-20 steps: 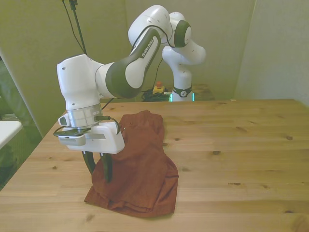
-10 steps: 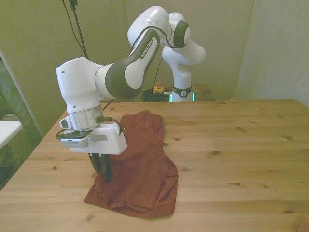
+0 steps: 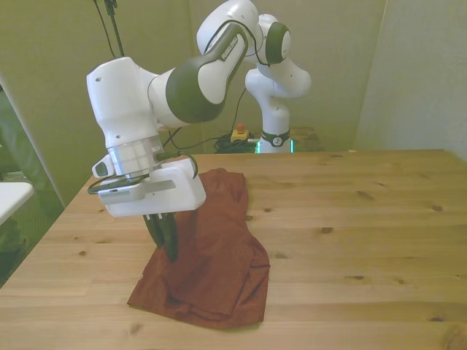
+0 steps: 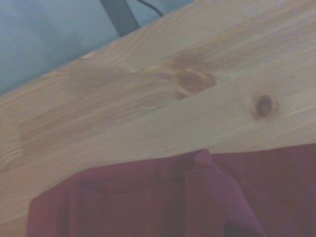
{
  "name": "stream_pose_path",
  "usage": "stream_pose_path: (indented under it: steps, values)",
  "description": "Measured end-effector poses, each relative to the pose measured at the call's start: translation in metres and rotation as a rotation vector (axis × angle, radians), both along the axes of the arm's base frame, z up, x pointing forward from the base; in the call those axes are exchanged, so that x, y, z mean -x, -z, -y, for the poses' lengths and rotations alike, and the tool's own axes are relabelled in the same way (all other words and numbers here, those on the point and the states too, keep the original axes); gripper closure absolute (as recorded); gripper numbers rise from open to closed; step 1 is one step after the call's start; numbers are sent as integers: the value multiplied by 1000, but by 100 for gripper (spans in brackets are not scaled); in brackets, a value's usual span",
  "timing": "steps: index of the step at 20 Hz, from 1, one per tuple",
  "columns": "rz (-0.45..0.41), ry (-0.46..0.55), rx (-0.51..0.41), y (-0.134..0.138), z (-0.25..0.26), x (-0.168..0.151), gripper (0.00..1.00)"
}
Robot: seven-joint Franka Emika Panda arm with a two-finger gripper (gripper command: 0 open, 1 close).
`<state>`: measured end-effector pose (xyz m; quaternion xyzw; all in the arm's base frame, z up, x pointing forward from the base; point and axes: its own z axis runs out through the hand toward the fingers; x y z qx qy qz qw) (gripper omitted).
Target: Unfold the shorts
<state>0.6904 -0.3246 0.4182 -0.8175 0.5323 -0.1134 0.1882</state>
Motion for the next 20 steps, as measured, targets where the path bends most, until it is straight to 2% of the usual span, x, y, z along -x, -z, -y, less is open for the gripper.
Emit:
stream_pose_path:
  steps: [10,20]
  values:
    - [34,-208,20,-59,-142,-21,100]
    - [15,-397,54,-62,-271,-33,100]
